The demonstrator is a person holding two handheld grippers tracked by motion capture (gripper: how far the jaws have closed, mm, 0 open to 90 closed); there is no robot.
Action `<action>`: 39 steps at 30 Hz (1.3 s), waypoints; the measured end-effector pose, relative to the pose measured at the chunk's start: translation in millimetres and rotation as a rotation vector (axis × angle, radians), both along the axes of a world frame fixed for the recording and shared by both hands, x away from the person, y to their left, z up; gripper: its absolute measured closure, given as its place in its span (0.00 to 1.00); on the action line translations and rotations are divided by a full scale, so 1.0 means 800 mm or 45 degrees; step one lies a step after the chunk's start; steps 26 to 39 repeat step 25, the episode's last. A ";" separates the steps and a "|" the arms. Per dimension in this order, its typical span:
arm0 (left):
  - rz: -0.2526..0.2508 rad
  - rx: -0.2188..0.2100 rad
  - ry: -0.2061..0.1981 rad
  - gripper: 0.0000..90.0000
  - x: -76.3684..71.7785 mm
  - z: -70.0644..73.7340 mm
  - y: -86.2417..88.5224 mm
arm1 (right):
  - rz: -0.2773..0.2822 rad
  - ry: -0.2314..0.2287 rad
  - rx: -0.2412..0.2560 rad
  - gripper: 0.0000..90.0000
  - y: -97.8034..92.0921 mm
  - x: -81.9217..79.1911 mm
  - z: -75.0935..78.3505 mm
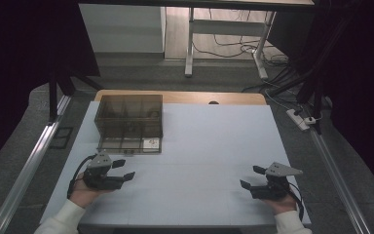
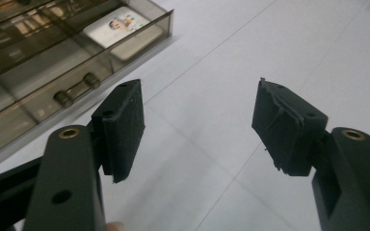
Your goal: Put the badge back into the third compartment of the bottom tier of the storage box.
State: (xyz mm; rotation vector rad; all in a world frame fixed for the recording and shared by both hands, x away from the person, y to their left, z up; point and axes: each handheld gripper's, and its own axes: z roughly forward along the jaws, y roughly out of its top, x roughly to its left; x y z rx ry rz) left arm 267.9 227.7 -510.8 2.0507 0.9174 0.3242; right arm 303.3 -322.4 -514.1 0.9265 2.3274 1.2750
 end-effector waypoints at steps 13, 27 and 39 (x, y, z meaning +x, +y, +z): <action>0.020 -0.003 -0.001 0.37 0.001 -0.008 0.007 | -0.005 -0.018 -0.039 0.22 0.001 0.000 -0.002; 0.014 -0.006 0.000 0.35 0.001 -0.008 0.007 | -0.012 -0.045 -0.025 0.23 0.000 -0.003 0.000; 0.014 -0.006 0.000 0.35 0.001 -0.008 0.007 | -0.012 -0.045 -0.025 0.23 0.000 -0.003 0.000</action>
